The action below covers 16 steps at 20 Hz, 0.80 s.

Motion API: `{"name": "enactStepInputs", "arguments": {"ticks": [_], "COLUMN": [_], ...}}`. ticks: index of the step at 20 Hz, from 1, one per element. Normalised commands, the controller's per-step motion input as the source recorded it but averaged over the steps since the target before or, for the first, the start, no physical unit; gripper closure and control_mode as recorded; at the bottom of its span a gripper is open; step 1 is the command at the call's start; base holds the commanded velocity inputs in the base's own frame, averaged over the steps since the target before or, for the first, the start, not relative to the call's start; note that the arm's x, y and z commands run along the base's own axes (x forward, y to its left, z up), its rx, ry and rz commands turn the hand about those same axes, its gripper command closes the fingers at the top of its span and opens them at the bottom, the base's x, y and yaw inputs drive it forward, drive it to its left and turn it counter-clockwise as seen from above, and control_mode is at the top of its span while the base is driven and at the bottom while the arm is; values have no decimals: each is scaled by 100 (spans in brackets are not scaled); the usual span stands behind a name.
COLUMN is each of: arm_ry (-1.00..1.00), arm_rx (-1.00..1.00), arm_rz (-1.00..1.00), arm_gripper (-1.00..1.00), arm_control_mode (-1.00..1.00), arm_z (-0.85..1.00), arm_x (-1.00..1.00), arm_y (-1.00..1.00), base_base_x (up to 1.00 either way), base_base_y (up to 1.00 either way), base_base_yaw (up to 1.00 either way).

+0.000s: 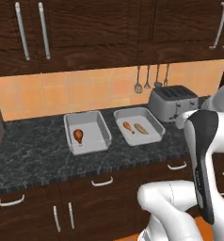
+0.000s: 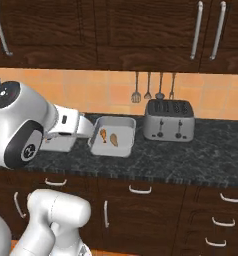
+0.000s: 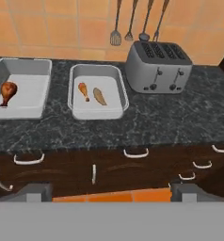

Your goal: Place one sweet potato and one chicken drumstick in each tupperware on the nearby counter, to pack two identical lunches.

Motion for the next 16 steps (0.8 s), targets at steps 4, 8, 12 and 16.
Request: {"name": "enactStepInputs", "arguments": {"ticks": [4,8,12,16], "arm_ry": [0,0,0,0], "arm_rx": [0,0,0,0], "arm_rz": [0,0,0,0], "arm_gripper": [-100,-100,-100,-100], "arm_control_mode": [100,100,100,100], "arm_z": [0,0,0,0], "arm_x": [0,0,0,0], "arm_y": [0,0,0,0], "base_base_x": [-100,-66,-6,33], "base_base_y": [-94,-100,-100,-100], "base_base_yaw": [-2,-5,-2,0]}}
